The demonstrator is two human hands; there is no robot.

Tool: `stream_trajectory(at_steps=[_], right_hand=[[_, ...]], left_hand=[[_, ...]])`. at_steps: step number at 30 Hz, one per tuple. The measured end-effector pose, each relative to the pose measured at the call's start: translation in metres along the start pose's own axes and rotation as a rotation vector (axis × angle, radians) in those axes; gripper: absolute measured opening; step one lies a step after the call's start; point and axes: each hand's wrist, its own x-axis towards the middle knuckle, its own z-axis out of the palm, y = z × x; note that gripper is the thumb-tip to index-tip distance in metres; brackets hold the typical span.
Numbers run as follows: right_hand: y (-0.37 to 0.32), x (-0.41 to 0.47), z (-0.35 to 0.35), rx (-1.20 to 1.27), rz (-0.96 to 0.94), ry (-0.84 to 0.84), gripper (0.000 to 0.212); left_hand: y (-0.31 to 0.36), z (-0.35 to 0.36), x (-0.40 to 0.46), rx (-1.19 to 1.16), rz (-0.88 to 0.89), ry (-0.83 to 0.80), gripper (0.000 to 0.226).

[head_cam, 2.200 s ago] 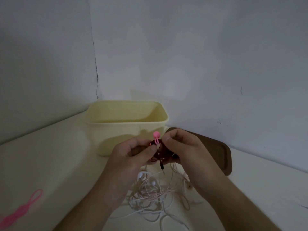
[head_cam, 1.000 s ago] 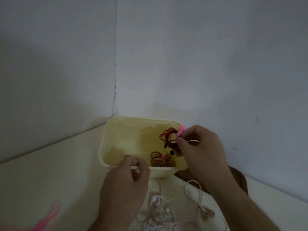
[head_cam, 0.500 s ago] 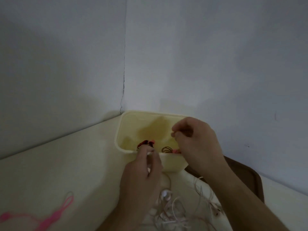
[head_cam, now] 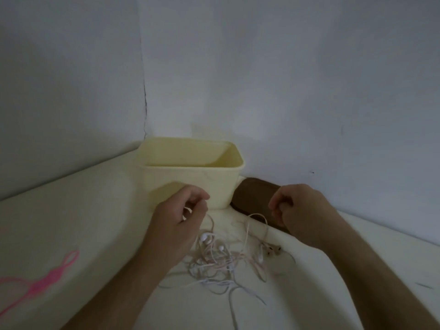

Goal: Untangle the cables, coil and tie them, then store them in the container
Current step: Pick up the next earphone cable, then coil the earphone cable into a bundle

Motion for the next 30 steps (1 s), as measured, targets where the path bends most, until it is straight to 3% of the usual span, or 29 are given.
stream_trajectory(at_steps=[5, 8, 14, 18, 22, 30], right_hand=[[0.006, 0.002, 0.022, -0.097, 0.042, -0.182, 0.022], [0.008, 0.002, 0.034, -0.213, 0.019, -0.266, 0.005], [0.011, -0.001, 0.028, -0.290, 0.038, -0.323, 0.015], [0.014, 0.000, 0.015, -0.278, 0.082, -0.180, 0.011], [0.010, -0.007, 0.008, -0.329, 0.087, -0.191, 0.011], [-0.036, -0.029, 0.006, -0.077, -0.114, 0.043, 0.010]], left_hand=[[0.008, 0.011, -0.012, 0.045, -0.027, -0.493, 0.007], [0.003, 0.014, -0.018, 0.073, -0.088, -0.628, 0.026], [-0.006, 0.015, -0.012, 0.158, -0.013, -0.511, 0.016], [-0.006, 0.014, -0.008, 0.090, -0.071, -0.402, 0.019], [-0.005, 0.014, -0.003, -0.112, -0.196, -0.320, 0.020], [-0.002, 0.013, -0.001, -0.223, -0.229, -0.255, 0.015]])
